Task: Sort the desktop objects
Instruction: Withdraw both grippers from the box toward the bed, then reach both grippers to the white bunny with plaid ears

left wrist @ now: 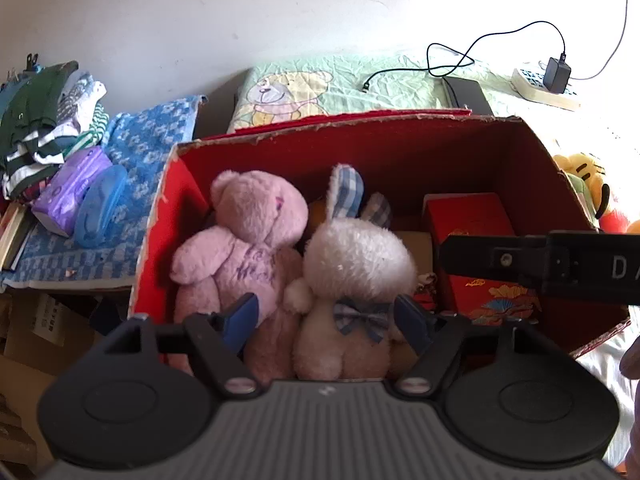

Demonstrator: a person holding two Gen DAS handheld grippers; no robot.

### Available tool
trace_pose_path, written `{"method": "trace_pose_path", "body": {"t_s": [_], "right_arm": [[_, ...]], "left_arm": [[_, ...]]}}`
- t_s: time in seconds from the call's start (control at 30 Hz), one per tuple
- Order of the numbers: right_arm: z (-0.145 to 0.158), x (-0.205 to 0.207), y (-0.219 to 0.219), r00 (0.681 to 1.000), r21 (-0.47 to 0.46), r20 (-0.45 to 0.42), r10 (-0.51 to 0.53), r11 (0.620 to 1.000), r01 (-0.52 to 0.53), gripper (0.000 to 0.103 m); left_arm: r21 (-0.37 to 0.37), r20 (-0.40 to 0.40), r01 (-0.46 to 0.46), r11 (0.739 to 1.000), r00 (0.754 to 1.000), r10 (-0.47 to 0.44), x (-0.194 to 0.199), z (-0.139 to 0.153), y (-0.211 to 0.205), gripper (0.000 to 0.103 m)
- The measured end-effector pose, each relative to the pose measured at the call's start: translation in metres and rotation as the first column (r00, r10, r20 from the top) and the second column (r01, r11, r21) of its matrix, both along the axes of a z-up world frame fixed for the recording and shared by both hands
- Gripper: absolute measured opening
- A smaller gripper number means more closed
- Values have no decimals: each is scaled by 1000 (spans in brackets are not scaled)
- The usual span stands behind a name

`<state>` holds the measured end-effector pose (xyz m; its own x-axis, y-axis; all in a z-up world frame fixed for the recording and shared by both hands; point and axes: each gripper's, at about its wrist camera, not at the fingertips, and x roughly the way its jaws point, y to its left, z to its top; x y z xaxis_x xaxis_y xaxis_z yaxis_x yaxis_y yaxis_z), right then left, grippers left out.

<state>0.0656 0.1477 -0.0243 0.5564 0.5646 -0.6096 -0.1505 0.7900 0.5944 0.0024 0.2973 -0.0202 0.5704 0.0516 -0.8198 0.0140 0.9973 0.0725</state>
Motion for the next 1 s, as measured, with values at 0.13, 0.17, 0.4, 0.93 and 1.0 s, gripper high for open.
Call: {"method": "trace_pose_path", "body": {"t_s": [0.13,0.17,0.4,0.93,1.0], "right_arm": [[4,-1,-7,1000,35,18,16,999,-16,52],[5,-2,-9,999,48,27,23,999,-24,52],[19,-15,-41,994,151,99,38,987,-52,52],[36,-72,-229,951,251,150,-271,941,228,53],[27,-79,-258,940,232,121,-318,930,285,53]], "left_arm": [[18,11,-26,1000,1000,26,-3,4,-4,79],[21,14,-33,999,999,33,-5,6,-5,78],[61,83,-47,997,996,42,-20,30,-29,78],[-45,194,286,957,942,-273,-16,62,-210,84],[-63,175,315,947,938,-300,-11,54,-232,83]]}}
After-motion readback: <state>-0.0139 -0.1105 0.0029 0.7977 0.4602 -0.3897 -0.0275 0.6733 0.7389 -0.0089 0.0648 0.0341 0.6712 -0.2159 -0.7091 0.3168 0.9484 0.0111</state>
